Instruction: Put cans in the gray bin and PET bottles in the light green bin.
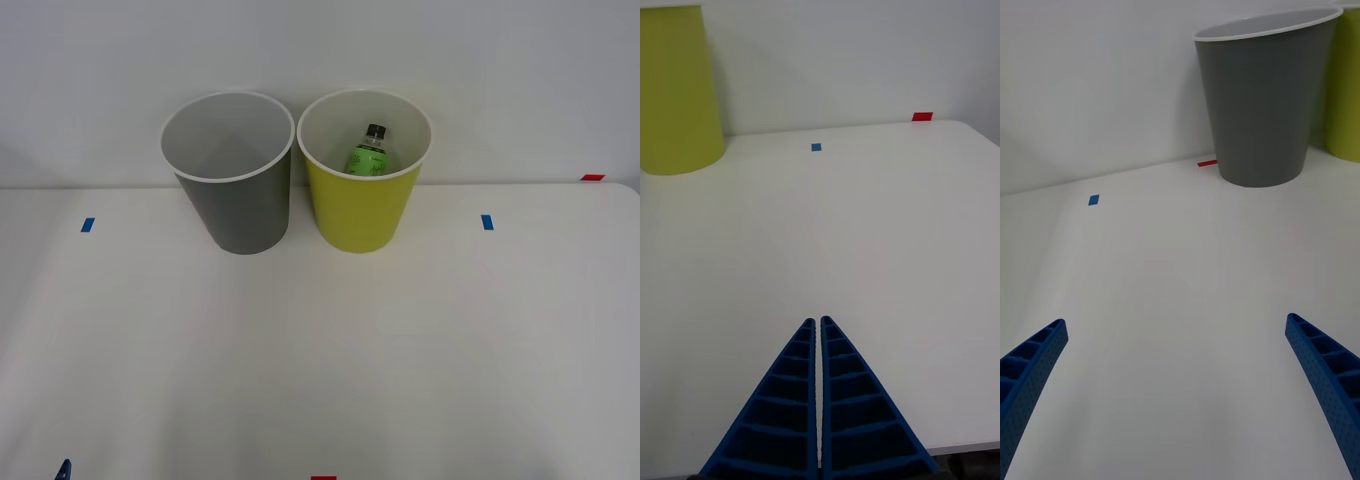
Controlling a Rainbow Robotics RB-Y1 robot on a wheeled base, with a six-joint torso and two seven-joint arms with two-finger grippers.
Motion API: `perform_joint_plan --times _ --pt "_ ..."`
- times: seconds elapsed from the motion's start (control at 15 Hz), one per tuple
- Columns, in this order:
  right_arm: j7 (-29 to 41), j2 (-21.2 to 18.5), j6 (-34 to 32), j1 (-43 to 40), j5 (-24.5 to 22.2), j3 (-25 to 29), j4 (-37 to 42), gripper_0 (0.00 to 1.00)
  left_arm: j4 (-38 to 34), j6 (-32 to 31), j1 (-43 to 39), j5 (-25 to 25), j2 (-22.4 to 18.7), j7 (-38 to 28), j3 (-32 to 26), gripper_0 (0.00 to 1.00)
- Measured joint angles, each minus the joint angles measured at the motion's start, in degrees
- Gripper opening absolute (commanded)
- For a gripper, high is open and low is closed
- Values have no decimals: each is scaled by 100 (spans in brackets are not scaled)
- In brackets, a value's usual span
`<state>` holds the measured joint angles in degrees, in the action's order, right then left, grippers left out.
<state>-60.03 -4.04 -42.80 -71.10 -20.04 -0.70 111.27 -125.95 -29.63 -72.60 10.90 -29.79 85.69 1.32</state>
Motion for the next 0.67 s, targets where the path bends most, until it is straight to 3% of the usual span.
perform_joint_plan --times 0.67 --pt "0 0 0 0 0 0 0 0 0 0 0 0 0 0 0 100"
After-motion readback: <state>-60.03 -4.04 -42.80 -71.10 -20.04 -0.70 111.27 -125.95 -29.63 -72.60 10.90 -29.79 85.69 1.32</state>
